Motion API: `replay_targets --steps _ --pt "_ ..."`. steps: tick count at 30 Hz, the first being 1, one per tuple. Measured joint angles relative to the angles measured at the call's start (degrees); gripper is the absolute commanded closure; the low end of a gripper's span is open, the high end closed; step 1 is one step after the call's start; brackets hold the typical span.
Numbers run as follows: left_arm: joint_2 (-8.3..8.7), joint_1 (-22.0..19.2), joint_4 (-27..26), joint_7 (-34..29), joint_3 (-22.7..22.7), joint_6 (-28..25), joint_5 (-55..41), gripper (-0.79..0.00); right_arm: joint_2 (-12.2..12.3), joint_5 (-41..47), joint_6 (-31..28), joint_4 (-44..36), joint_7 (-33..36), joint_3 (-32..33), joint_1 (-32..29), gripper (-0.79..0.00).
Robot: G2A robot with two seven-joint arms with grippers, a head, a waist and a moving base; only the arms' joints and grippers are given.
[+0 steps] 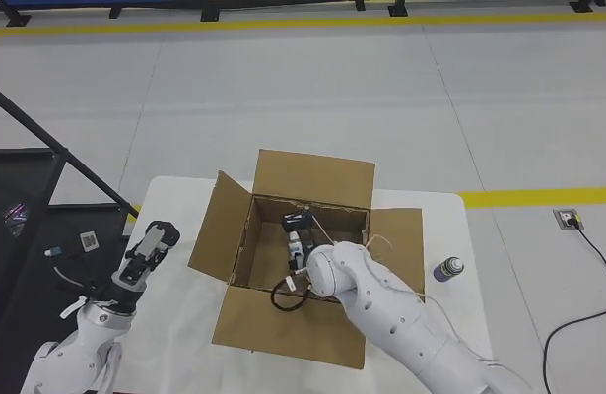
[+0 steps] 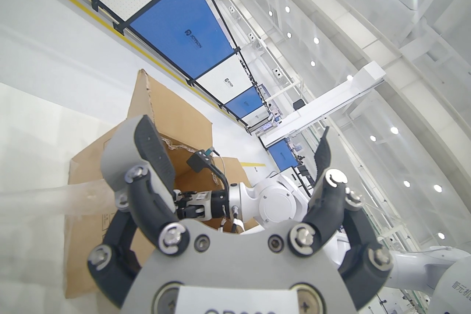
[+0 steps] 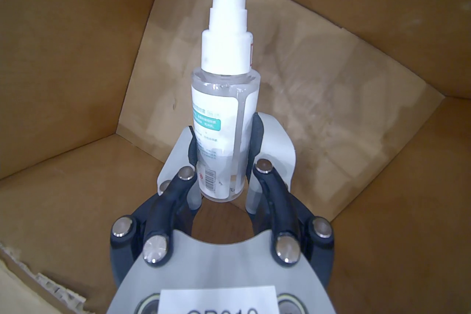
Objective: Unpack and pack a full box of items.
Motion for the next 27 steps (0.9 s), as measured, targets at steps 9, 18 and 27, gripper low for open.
replay_targets --steps 9,18,27 --pt "0.04 -0.34 0.03 -0.34 0.36 0.11 0.31 -0.785 -0.86 -1.06 0.34 -0.11 -0.01 0.85 0.66 -0.44" --pt "0.09 -1.1 0.13 -0.75 0.83 0.32 0.39 -0.785 4.29 -10.76 0.61 -24.34 5.94 11.33 -9.41 -0.711" --pt "0.1 -2.53 0.02 -1.32 2.27 1.27 1.45 -0.785 10.68 -31.1 -1.04 -68.55 9.64 34.72 -38.69 -0.785"
